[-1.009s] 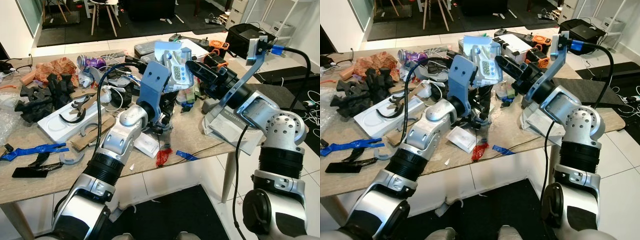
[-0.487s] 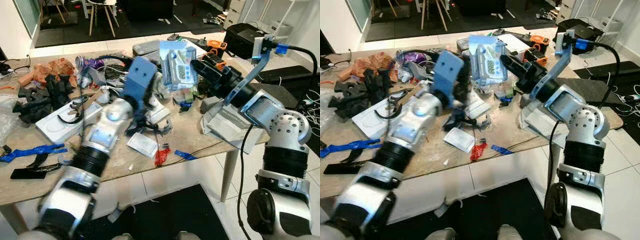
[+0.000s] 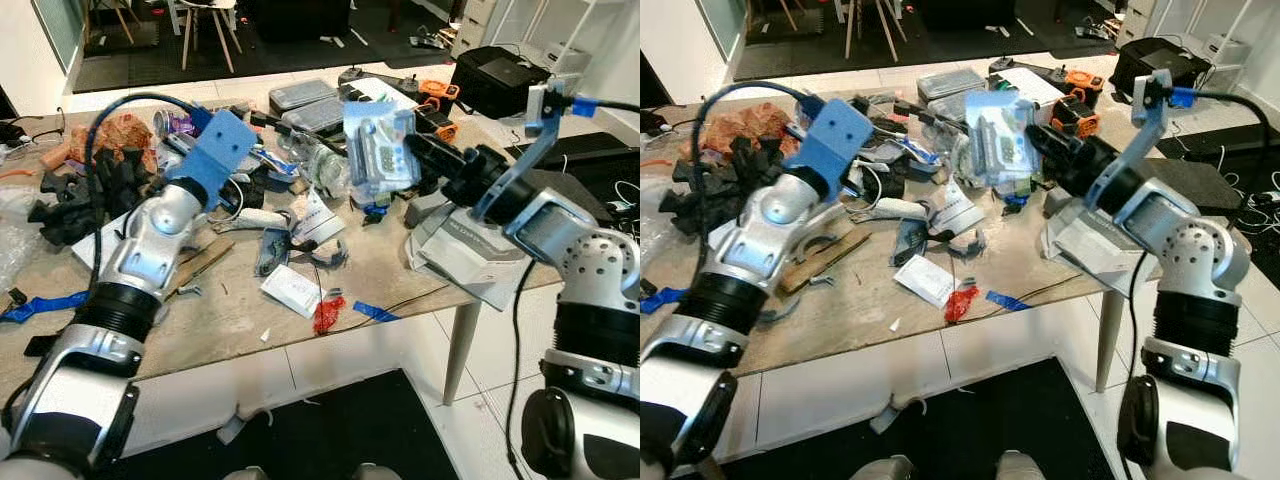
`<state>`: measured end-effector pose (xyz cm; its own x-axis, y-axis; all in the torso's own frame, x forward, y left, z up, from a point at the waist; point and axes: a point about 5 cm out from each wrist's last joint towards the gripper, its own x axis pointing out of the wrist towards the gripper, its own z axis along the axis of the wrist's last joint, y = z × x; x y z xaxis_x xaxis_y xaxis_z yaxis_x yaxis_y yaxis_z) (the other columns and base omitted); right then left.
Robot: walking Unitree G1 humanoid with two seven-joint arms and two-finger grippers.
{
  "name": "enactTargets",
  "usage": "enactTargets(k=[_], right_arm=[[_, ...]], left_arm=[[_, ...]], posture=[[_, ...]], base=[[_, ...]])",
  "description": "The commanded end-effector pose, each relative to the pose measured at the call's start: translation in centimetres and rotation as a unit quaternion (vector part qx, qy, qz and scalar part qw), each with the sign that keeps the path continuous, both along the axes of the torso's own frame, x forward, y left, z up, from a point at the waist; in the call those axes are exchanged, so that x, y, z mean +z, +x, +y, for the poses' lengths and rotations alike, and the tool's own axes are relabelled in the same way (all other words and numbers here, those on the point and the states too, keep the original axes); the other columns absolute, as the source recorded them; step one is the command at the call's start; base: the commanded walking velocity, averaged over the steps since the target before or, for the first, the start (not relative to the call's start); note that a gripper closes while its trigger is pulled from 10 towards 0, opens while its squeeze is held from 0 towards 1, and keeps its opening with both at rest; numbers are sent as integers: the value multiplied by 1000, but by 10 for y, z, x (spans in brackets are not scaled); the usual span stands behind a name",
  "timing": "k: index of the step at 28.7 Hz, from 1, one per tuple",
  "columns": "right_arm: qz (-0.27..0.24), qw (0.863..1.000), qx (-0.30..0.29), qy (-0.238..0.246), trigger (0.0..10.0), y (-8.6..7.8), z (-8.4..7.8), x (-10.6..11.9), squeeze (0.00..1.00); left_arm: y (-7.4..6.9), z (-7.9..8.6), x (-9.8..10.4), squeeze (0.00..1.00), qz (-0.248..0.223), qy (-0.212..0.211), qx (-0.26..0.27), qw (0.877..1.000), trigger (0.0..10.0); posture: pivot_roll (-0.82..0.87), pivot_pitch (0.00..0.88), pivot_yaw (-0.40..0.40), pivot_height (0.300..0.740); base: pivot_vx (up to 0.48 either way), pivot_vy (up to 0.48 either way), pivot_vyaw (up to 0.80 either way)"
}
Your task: Picking trash to rubbish bin
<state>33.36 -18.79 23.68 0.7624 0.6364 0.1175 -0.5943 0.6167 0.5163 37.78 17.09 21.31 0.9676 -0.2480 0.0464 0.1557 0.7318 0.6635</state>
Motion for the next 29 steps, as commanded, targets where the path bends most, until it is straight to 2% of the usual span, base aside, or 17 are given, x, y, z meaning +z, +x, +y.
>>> enactTargets(k=[1,2,4,6,9,10,11,12,13,14,19,24,26,27,29], right_arm=[[23,999,7,-32,10000,-3,3,-13,0],[35,999,3,-41,10000,-4,2,-20,0],[39,998,2,-43,10000,-4,2,-23,0],[42,998,1,-38,10000,-6,2,-26,0],[42,998,2,-35,10000,-7,2,-27,0],[41,999,5,-30,10000,-8,3,-27,0],[35,999,11,-19,10000,-9,5,-26,0],[35,999,11,-19,10000,-9,5,-26,0],[32,999,12,-13,10000,-9,6,-25,0],[30,999,12,-14,10000,-9,7,-24,0],[29,999,12,-15,10000,-8,8,-25,0],[30,999,14,-18,10000,-9,10,-26,0],[30,999,13,-19,10000,-9,11,-26,0],[30,999,14,-19,10000,-9,11,-26,0],[30,999,14,-19,10000,-9,11,-26,0]], left_arm=[[-5,3,8,0,-24,38,-19,999,0],[-8,5,7,0,-28,45,-26,998,314],[-9,5,6,0,-28,45,-27,998,314],[-15,9,-2,0,-23,37,-30,999,1137],[-17,10,-5,0,-21,34,-31,999,1137],[-21,11,-11,0,-14,22,-37,999,4510],[-29,12,-22,1000,-1,-8,-46,999,10000],[-29,12,-22,1000,-1,-8,-46,999,10000],[-33,12,-28,1000,7,-25,-53,998,10000],[-35,13,-30,1000,10,-21,-57,998,10000],[-39,21,-37,1000,12,56,-51,997,10000],[-40,20,-30,1000,7,74,-61,995,10000],[-41,18,-26,1000,10,51,-74,996,10000],[-44,15,-22,1000,12,12,-93,995,10000],[-47,15,-17,1000,10,-11,-107,994,10000]], posture=[[-32,0,-1,740],[-32,0,-1,740],[-32,0,-1,740],[-29,0,-2,740],[-31,0,-2,740],[-31,0,-2,740],[-25,0,-5,740],[-25,0,-5,740],[-25,0,-5,740],[-25,0,-5,740],[-23,0,-9,740],[-23,0,-11,740],[-23,0,-11,740],[-26,0,-12,740],[-26,0,-12,740]], base=[[0,0,0],[0,0,0],[0,0,0],[0,0,0],[0,0,0],[0,0,0],[0,0,0],[0,0,0],[0,0,0],[0,0,0],[0,0,0],[0,0,0],[0,0,0],[0,0,0],[0,0,0]])
